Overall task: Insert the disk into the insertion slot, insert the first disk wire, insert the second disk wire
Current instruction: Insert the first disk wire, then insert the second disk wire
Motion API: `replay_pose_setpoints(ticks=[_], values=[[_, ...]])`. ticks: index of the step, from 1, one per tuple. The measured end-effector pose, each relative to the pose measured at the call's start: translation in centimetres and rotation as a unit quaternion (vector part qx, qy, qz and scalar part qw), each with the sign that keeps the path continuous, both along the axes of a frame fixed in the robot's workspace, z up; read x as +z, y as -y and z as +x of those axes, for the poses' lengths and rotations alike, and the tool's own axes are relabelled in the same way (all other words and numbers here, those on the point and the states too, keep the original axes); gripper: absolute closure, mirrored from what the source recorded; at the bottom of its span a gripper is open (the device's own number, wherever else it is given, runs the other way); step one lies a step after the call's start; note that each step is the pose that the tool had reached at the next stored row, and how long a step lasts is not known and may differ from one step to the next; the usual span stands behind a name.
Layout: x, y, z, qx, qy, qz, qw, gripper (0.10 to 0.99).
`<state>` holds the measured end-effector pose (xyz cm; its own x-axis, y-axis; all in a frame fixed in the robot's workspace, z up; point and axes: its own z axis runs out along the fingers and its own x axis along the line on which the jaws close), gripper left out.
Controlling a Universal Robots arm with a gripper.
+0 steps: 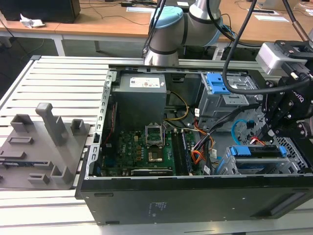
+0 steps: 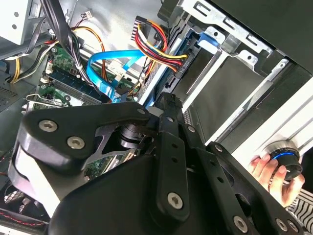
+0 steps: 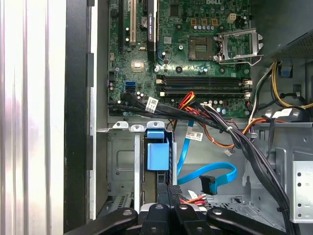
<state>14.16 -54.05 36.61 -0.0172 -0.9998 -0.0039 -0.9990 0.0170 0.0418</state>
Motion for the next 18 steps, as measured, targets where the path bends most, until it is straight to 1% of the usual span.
replay_pose_setpoints(ticks=[6,10,11,12,15,18], values=[[0.0,0.0,-0.01,0.0,0.0,0.0,1.0,0.973],[0.0,0.0,-0.01,0.0,0.0,0.0,1.0,0.729],[0.0,0.0,-0.02,0.0,0.0,0.0,1.0,0.729],[0.0,0.0,-0.02,0.0,0.0,0.0,1.0,0.667],[0.04,-0.01,-0.02,0.0,0.0,0.0,1.0,0.667],[0.57,0.0,-0.02,0.0,0.0,0.0,1.0,0.667]])
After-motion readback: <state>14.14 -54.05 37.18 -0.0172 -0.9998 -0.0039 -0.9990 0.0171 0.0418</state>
